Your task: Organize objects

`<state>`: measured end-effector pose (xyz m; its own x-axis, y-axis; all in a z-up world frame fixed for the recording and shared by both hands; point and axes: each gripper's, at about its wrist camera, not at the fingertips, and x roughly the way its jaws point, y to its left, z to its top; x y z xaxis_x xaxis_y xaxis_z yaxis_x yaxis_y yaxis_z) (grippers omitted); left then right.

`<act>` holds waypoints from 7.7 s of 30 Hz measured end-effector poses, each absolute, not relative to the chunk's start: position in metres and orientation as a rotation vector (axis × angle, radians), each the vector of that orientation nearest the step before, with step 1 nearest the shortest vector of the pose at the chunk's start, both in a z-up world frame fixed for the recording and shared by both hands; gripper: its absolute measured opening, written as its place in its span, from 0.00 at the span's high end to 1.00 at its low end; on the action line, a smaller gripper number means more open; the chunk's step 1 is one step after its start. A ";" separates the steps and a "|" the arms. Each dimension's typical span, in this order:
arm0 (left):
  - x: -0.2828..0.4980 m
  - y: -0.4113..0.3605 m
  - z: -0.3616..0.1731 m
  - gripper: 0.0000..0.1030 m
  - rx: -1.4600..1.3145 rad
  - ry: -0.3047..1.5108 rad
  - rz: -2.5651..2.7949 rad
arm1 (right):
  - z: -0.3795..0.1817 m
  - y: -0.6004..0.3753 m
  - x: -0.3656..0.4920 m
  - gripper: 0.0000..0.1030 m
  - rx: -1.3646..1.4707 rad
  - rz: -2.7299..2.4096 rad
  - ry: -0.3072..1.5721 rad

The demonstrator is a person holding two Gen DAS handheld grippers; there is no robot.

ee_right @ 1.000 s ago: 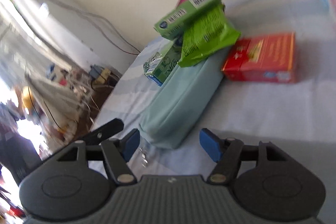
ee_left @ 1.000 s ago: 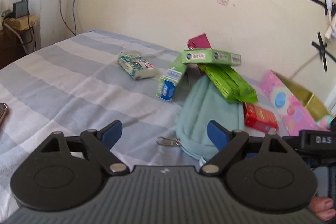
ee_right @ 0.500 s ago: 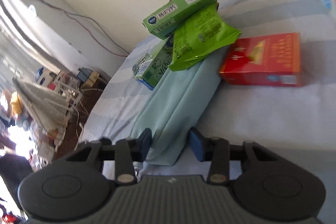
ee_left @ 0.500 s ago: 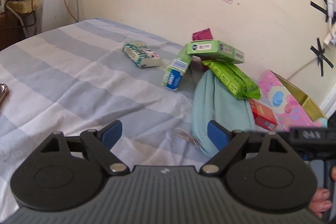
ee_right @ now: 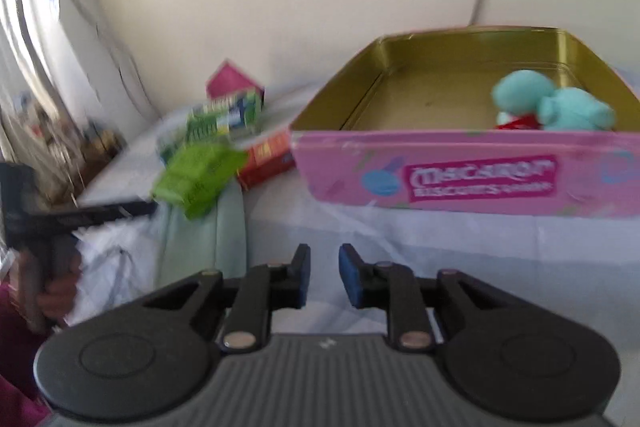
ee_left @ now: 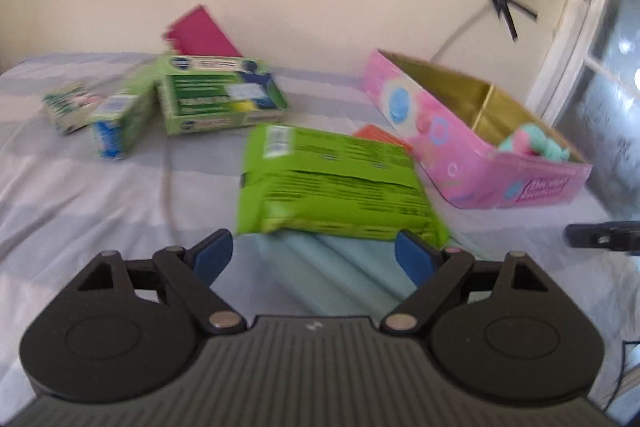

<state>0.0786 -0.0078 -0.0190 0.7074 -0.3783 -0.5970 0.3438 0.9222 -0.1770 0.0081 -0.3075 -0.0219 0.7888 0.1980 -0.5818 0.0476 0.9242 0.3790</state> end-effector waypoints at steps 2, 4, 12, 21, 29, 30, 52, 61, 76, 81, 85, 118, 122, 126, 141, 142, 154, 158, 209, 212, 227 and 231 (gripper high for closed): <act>0.092 -0.027 -0.023 0.13 0.037 0.675 -0.331 | -0.029 -0.307 0.002 0.68 0.411 0.082 0.643; 0.117 -0.033 -0.026 0.11 0.055 0.673 -0.298 | -0.039 -0.303 0.001 0.68 0.434 0.087 0.651; 0.149 0.016 -0.007 0.13 -0.159 0.631 -0.210 | -0.061 -0.261 0.006 0.50 0.440 0.232 0.668; 0.140 0.017 -0.037 0.06 -0.088 0.688 -0.355 | -0.072 -0.173 0.024 0.04 0.124 0.271 0.713; 0.113 -0.012 -0.034 0.27 -0.100 0.716 -0.474 | -0.075 -0.188 0.019 0.17 0.036 0.180 0.694; 0.105 -0.016 -0.035 0.27 -0.100 0.718 -0.485 | -0.075 -0.199 0.011 0.17 0.043 0.149 0.692; 0.076 -0.080 -0.037 0.34 -0.019 0.812 -0.662 | -0.099 -0.311 -0.037 0.35 0.467 -0.072 0.579; 0.052 -0.080 0.037 0.38 0.000 0.585 -0.696 | -0.037 -0.319 -0.037 0.50 0.361 -0.058 0.432; 0.260 -0.262 0.043 0.33 0.138 0.627 -0.542 | -0.014 -0.498 0.163 0.50 0.314 -0.225 0.657; 0.298 -0.288 0.020 0.33 0.171 0.719 -0.491 | -0.040 -0.518 0.211 0.49 0.309 -0.259 0.810; 0.310 -0.297 0.009 0.29 0.200 0.765 -0.435 | -0.052 -0.509 0.232 0.33 0.239 -0.279 0.845; 0.102 -0.165 0.029 0.18 0.187 0.597 -0.383 | -0.043 -0.317 -0.005 0.27 0.414 -0.262 0.329; 0.094 -0.145 0.009 0.18 0.186 0.616 -0.332 | -0.063 -0.304 0.001 0.27 0.434 -0.258 0.408; 0.100 -0.126 -0.009 0.18 0.164 0.650 -0.287 | -0.069 -0.289 0.013 0.27 0.409 -0.227 0.454; 0.128 -0.054 -0.038 0.18 0.099 0.699 -0.158 | -0.078 -0.209 0.075 0.27 0.252 -0.077 0.587; 0.130 -0.047 -0.040 0.18 0.093 0.702 -0.145 | -0.080 -0.203 0.080 0.27 0.236 -0.063 0.596; 0.151 0.049 -0.046 0.13 -0.058 0.645 -0.004 | -0.066 -0.147 0.160 0.25 0.051 0.094 0.658; 0.146 0.054 -0.043 0.13 -0.102 0.624 -0.020 | -0.037 -0.156 0.216 0.25 0.050 0.061 0.639; 0.081 0.057 -0.037 0.40 -0.255 0.686 -0.402 | -0.078 -0.080 0.153 0.54 -0.120 0.335 0.776; 0.048 0.039 -0.036 0.40 -0.181 0.706 -0.463 | -0.083 -0.092 0.113 0.54 -0.091 0.339 0.766; 0.041 -0.124 -0.018 0.40 0.107 0.693 -0.775 | -0.082 -0.198 -0.001 0.54 0.084 -0.004 0.643; 0.055 -0.146 0.009 0.40 0.125 0.615 -0.801 | -0.059 -0.220 -0.003 0.54 0.060 -0.062 0.540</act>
